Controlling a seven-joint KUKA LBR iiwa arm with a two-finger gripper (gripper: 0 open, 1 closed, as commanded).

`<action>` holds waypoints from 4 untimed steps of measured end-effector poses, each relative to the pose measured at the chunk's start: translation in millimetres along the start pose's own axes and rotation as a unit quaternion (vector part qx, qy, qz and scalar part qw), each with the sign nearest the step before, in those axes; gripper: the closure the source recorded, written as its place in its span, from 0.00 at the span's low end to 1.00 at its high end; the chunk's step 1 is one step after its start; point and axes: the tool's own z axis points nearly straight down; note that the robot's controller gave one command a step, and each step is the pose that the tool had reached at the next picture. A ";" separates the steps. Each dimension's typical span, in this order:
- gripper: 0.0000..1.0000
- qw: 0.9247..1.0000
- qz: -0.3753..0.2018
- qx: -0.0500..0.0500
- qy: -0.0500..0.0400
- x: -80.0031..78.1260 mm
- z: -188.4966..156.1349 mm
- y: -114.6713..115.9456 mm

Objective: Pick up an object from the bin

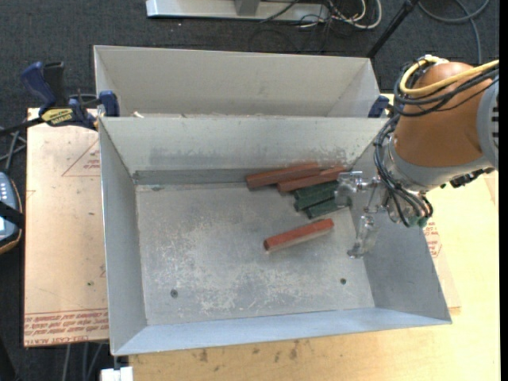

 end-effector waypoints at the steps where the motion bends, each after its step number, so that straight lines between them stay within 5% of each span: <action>1: 0.00 0.998 -0.057 0.000 -0.002 -14.4 42.1 14.2; 2: 0.00 0.980 -0.201 0.000 0.000 -32.7 56.5 33.8; 3: 0.00 0.981 -0.192 0.000 -0.001 -44.5 87.6 33.6; 4: 0.00 0.961 -0.277 0.000 0.000 -36.4 122.7 44.3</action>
Offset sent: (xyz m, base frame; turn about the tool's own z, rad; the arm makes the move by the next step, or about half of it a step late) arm 0.0379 0.0377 -0.0552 -0.4212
